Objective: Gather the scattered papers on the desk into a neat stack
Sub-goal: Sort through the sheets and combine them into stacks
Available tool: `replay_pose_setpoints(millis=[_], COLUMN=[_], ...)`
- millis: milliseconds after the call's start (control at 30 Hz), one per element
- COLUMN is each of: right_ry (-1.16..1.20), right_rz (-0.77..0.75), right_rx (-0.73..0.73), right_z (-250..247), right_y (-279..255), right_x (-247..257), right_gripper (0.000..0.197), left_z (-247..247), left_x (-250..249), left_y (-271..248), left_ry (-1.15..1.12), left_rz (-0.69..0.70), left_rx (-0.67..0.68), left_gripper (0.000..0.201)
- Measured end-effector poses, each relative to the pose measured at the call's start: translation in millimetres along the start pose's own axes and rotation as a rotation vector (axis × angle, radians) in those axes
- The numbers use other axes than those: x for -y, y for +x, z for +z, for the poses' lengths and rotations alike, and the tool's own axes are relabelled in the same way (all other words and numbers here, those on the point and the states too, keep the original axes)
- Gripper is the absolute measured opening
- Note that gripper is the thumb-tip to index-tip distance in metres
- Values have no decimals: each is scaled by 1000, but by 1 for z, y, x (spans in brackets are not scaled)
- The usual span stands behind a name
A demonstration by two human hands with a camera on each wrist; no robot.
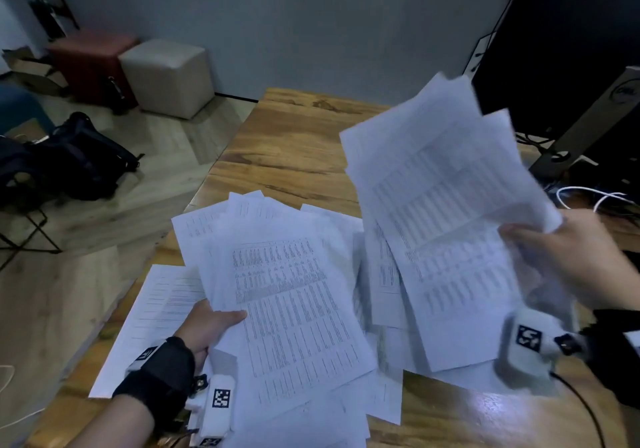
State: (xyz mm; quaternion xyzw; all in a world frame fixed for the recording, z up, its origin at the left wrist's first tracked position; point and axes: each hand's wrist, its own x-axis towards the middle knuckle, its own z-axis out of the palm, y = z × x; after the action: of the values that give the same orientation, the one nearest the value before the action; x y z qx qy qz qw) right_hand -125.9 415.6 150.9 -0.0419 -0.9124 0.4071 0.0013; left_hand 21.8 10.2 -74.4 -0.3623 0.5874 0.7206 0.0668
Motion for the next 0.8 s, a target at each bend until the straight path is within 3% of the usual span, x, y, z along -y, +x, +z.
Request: replay_pose_setpoints(millis=[100,200,333,433,567,700,800], right_ry=[110,311,412,279,221,151,178], right_rz=[-78,6,146,244,366,366,359], right_rx=[-14,104,340,424,454,325,329], right_z=[-19,-4,66,134,201,215,220], right_y=[4,12,6,-11,-28,-35,-41], right_x=[6,-3,-25,-53,-91,-89,-76], right_gripper=[16,5,13,8,9,12,20], left_z=[14,24,35,44,48,44,48], left_x=[-6,-11,-13,-11,-12,-17,-13], left_y=[-5,-7,-6,-9,-10,-7,-2], left_ry=[5,-9,-22,-32,-118,-289,-147], left_rz=[12,13,-5,-7,-70,-68,-93], left_rx=[43,68,112,152,119,158,164], left_gripper=[36,35,31,35,28,45,56])
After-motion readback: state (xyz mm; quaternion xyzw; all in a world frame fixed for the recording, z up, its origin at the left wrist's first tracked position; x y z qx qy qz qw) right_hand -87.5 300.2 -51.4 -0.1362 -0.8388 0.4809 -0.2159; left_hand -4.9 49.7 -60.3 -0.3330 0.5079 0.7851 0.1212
